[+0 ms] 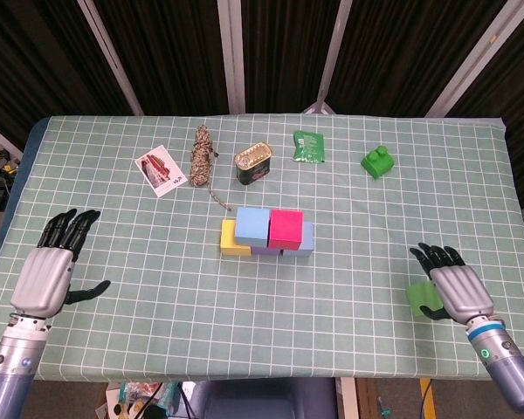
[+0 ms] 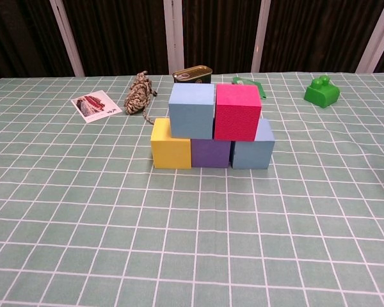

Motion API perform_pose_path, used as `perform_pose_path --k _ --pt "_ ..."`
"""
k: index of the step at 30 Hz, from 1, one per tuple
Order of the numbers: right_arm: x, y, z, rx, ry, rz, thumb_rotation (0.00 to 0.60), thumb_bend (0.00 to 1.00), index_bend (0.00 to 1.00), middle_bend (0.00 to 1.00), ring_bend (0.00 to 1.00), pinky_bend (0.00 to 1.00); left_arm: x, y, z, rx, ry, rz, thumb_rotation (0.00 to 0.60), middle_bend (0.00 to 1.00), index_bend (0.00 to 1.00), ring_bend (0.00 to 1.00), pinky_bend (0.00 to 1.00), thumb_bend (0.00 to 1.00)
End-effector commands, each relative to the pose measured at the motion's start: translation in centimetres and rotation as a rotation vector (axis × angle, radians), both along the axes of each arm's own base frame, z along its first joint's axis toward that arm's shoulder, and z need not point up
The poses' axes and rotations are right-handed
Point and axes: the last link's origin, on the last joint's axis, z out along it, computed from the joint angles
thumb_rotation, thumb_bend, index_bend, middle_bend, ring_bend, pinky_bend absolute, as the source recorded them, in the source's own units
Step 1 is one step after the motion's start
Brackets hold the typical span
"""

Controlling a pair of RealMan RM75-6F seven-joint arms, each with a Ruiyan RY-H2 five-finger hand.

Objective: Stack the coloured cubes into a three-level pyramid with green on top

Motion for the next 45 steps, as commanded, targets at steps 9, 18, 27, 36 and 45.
perform_pose_path --k 9,18,27,36,45 --pt "-3.5 0.5 -1.9 0.074 0.033 0.008 0.6 0.24 0.0 0.16 0.06 0.0 0.4 -0.2 -0.4 -0.009 -0.016 -0.007 0.6 0.07 0.03 0.02 0.04 0.07" --pt "-4.4 -0.2 -3.0 0.085 0.027 0.02 0.6 0.24 0.0 0.18 0.07 0.0 0.2 0.1 -0.4 -0.008 -0.018 0.003 0.6 0.07 0.03 0.02 0.04 0.07" --pt "-5.6 -0.8 -3.6 0.095 0.044 -0.003 0.6 0.24 0.0 0.27 0.13 0.0 0.1 0.2 -0.5 -0.012 -0.018 0.01 0.6 0.07 0.03 0.02 0.04 0.07" --pt "-5.4 -0.9 -3.9 0.077 0.018 0.002 0.6 0.24 0.0 0.4 0.26 0.0 0.1 0.2 -0.5 -0.016 -0.024 0.011 0.6 0.07 0.03 0.02 0.04 0.07" --pt "-3.4 -2.1 -4.0 0.008 -0.076 -0.027 0.6 0.24 0.0 0.41 0.28 0.0 0.1 0.2 -0.6 -0.022 -0.028 0.007 0.6 0.07 0.03 0.02 0.04 0.07"
